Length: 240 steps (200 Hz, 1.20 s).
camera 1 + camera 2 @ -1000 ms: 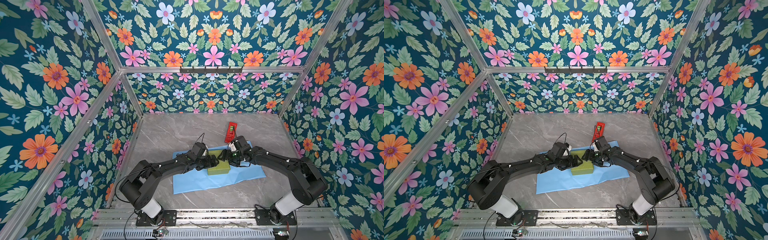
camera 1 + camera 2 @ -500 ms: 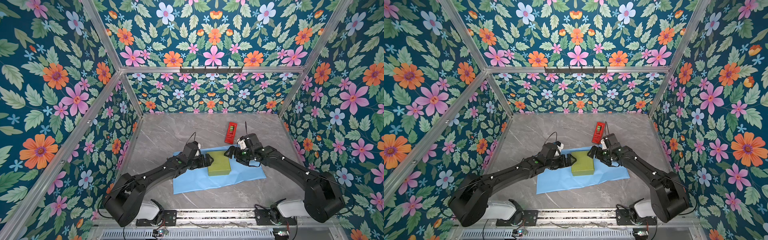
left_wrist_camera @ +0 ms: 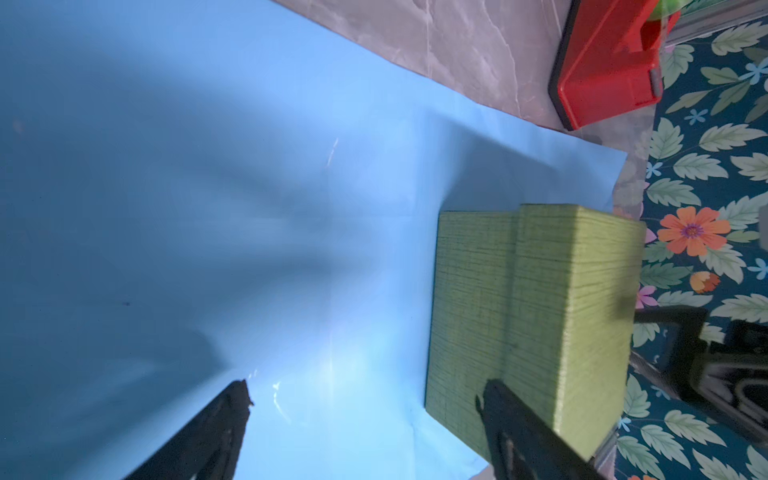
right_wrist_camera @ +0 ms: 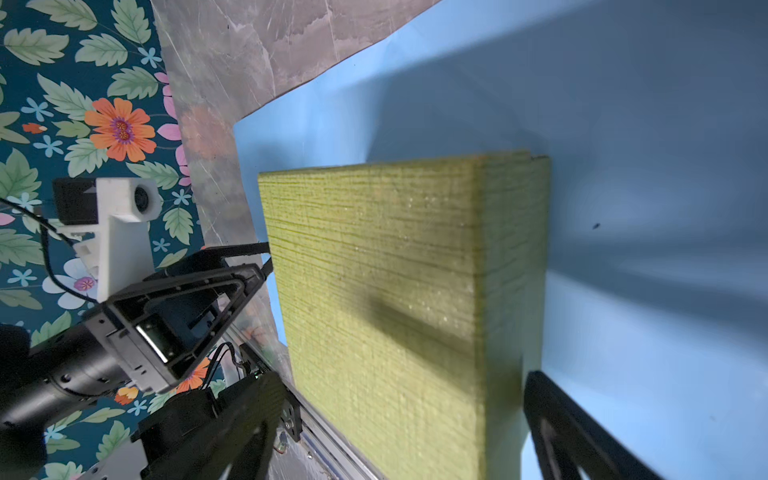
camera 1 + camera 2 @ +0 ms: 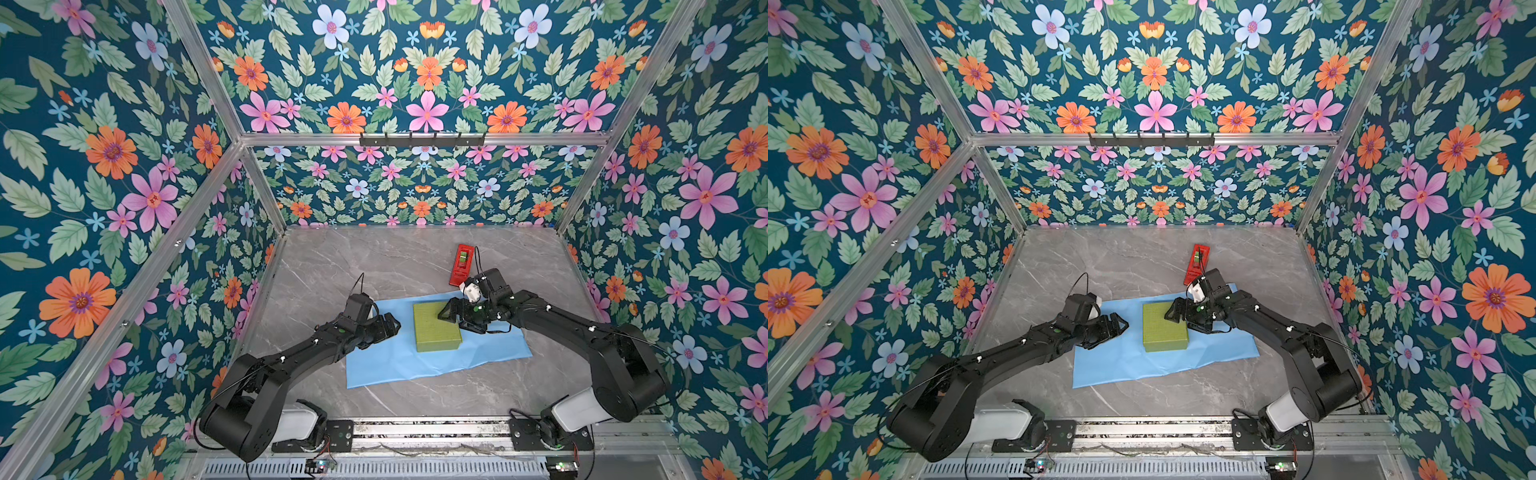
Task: Wrap the gift box in paper
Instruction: 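Open both grippers and draw them back from the box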
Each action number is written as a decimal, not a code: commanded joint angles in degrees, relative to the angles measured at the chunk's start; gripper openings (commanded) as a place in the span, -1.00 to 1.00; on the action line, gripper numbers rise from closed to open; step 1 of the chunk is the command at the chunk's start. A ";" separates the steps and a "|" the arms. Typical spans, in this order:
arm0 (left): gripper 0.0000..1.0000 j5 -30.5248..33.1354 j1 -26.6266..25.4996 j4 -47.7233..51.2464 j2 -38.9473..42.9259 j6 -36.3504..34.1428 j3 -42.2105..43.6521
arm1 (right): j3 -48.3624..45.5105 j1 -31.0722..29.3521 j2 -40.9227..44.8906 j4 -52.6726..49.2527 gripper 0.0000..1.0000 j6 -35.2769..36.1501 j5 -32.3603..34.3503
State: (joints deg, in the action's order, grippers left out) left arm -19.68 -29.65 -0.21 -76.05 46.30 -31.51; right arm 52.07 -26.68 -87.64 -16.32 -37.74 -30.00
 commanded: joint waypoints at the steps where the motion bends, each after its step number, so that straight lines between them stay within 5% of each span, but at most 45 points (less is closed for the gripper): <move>1: 0.80 -0.80 0.47 -1.70 -0.20 -0.82 0.52 | 0.40 -0.30 -0.60 1.18 0.82 0.03 -0.43; 192: 0.84 0.82 0.90 -2.44 -3.16 -2.27 1.98 | 0.92 -0.84 -2.04 1.21 0.78 0.19 -0.51; 240: 0.85 2.02 1.73 -1.49 -4.17 -3.95 1.10 | 1.68 0.70 2.79 -5.62 0.89 3.54 2.81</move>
State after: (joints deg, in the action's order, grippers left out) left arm -20.03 -28.56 -4.75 -79.37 44.38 -30.15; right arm 53.52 -27.18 -87.66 -17.72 -36.82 -29.30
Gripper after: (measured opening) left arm 0.928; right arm 0.936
